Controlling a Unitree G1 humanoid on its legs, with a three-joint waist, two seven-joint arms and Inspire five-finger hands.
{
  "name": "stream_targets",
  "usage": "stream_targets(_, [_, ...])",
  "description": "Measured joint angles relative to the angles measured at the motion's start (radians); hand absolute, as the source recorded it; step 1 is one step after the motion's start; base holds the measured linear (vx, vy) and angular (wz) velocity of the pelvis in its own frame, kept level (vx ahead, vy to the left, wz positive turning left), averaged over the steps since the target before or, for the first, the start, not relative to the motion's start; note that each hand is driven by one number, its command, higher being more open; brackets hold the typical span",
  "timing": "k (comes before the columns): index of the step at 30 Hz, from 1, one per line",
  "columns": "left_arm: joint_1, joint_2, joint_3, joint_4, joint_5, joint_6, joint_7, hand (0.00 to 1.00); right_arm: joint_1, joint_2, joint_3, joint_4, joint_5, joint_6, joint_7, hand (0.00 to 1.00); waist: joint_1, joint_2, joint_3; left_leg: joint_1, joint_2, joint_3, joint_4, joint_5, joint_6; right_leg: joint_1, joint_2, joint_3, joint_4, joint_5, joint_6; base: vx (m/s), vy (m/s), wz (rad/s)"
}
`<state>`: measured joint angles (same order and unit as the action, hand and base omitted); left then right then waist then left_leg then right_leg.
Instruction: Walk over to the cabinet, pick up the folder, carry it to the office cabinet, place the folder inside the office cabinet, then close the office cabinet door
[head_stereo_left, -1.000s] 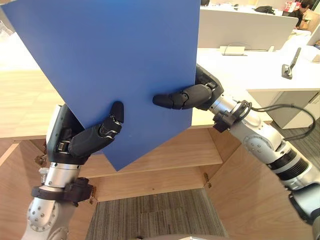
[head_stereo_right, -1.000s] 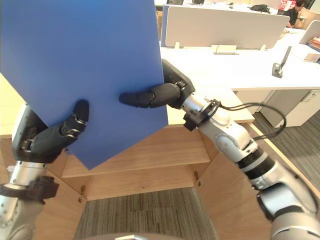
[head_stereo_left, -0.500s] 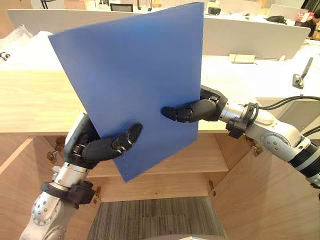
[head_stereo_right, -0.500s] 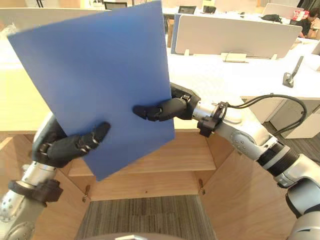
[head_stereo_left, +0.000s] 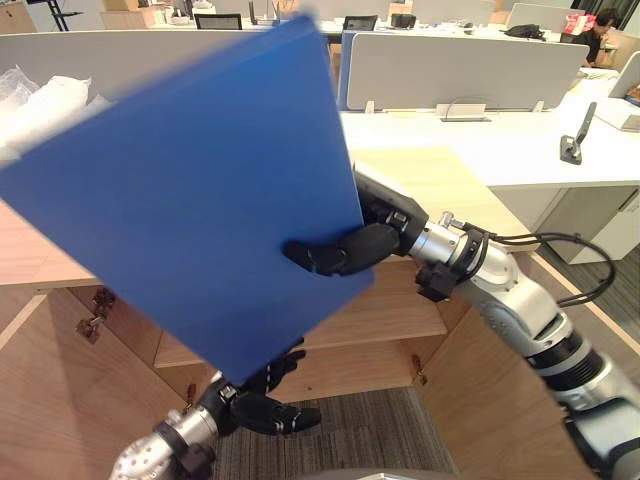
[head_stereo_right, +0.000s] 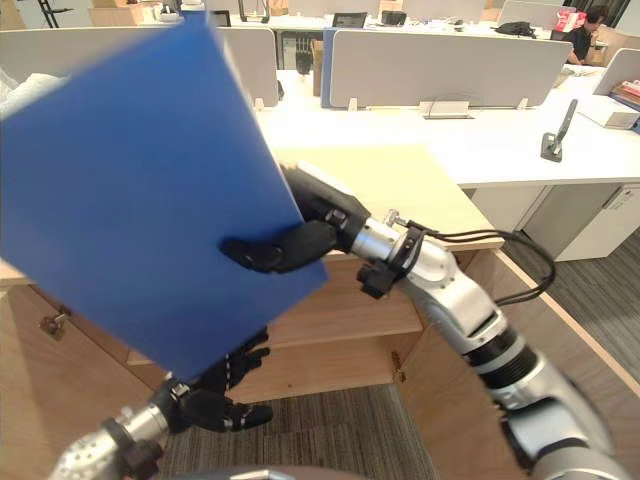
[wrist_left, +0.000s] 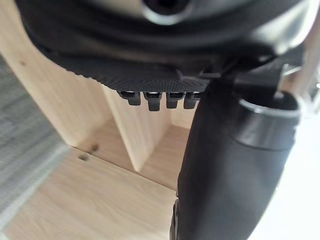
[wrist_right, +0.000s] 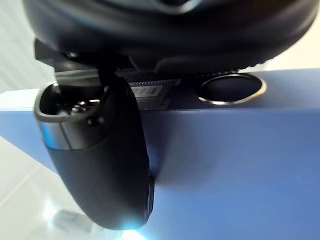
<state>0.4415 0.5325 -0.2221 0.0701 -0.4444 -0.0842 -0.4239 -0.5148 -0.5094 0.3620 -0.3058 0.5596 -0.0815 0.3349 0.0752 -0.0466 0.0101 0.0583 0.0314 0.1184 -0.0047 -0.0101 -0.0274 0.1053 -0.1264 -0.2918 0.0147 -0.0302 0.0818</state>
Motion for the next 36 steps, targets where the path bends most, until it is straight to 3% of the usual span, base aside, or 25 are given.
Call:
stream_targets(2, [-0.003,-0.093,0.031,0.124,0.122,0.006,0.013,1.0,0.026,0.077,-0.027,-0.05,-0.11,-0.091,-0.013,0.0,0.003,-0.001,-0.001,0.001,-0.001,0.0,0.001,-0.002,0.002,0.002,-0.002,-0.001,0.0,0.0,0.0,0.0,0.0,0.0])
stream_targets(5, [-0.016,-0.158,0.068,0.225,0.185,0.007,0.027,1.0,0.057,0.089,-0.008,-0.048,-0.189,-0.129,-0.018,0.0,0.005,-0.001,-0.001,0.002,-0.003,0.0,0.001,-0.002,0.003,0.004,-0.004,-0.001,0.001,0.0,0.0,-0.01,0.0,0.0])
stream_targets(6, [-0.028,-0.214,0.115,0.309,0.247,0.007,0.055,1.0,0.08,0.078,0.045,-0.014,-0.285,-0.144,-0.018,0.0,0.005,-0.001,-0.002,0.003,-0.004,0.0,0.001,-0.001,0.005,0.005,-0.005,-0.001,0.002,0.0,0.0,-0.04,-0.005,0.0])
stream_targets(14, [-0.125,-0.32,0.264,0.74,0.431,-0.006,0.21,1.0,0.158,-0.034,0.45,0.441,-0.713,-0.128,-0.016,0.0,0.036,-0.004,0.006,0.016,-0.007,-0.018,-0.031,0.022,0.008,0.018,-0.002,-0.014,-0.014,0.002,0.004,-0.02,-0.013,0.06])
stream_targets(18, [-0.192,-0.333,0.287,0.83,0.459,-0.024,0.265,1.0,0.154,-0.015,0.524,0.625,-0.811,-0.125,-0.031,0.0,0.056,0.001,0.034,0.017,-0.004,-0.024,-0.04,0.031,0.006,0.021,0.003,-0.022,-0.021,0.006,0.005,-0.01,-0.004,0.04])
stream_targets(22, [-0.212,-0.369,0.405,0.903,0.496,-0.023,0.337,1.0,0.106,0.049,0.555,0.752,-0.921,-0.126,-0.04,0.0,0.054,0.013,0.049,0.016,0.001,-0.025,-0.044,0.032,0.005,0.022,0.012,-0.024,-0.033,0.007,0.004,0.0,-0.006,0.01])
stream_targets(25, [-0.226,-0.387,0.469,0.935,0.492,-0.023,0.367,1.0,0.097,0.133,0.504,0.909,-0.953,-0.12,-0.04,0.0,0.066,0.015,0.075,0.008,0.0,-0.036,-0.044,0.033,0.004,0.022,0.012,-0.034,-0.037,0.007,0.004,-0.01,-0.014,0.1])
stream_targets(29, [-0.233,-0.428,0.523,0.936,0.442,-0.014,0.392,1.0,0.111,0.323,0.159,1.165,-0.837,-0.014,-0.084,0.0,0.08,0.034,0.111,0.001,-0.007,-0.049,-0.045,0.035,0.007,0.02,0.007,-0.047,-0.039,0.007,0.004,-0.01,0.004,0.1])
stream_targets(31, [-0.225,-0.442,0.56,0.937,0.407,0.002,0.404,1.0,0.11,0.418,-0.09,1.232,-0.574,0.042,-0.214,0.0,0.088,0.042,0.121,-0.005,-0.01,-0.059,-0.046,0.036,0.008,0.021,0.005,-0.058,-0.041,0.007,0.004,0.01,0.002,0.13])
stream_targets(32, [-0.22,-0.444,0.565,0.937,0.404,0.008,0.41,1.0,0.109,0.44,-0.137,1.239,-0.497,0.043,-0.243,0.0,0.089,0.043,0.121,-0.005,-0.01,-0.06,-0.046,0.036,0.008,0.022,0.005,-0.059,-0.042,0.007,0.004,0.02,-0.003,0.09])
stream_targets(35, [-0.187,-0.451,0.577,0.937,0.364,0.026,0.427,1.0,0.082,0.52,-0.325,1.254,0.049,0.015,-0.362,0.0,0.093,0.045,0.125,-0.005,-0.011,-0.07,-0.047,0.036,0.008,0.027,0.005,-0.062,-0.042,0.008,0.006,0.01,-0.003,0.07])
stream_targets(36, [-0.187,-0.452,0.579,0.937,0.364,0.028,0.427,1.0,0.081,0.521,-0.332,1.255,0.077,0.012,-0.365,0.0,0.094,0.045,0.125,-0.005,-0.011,-0.071,-0.047,0.036,0.008,0.027,0.005,-0.063,-0.042,0.008,0.006,-0.01,0.002,0.07])
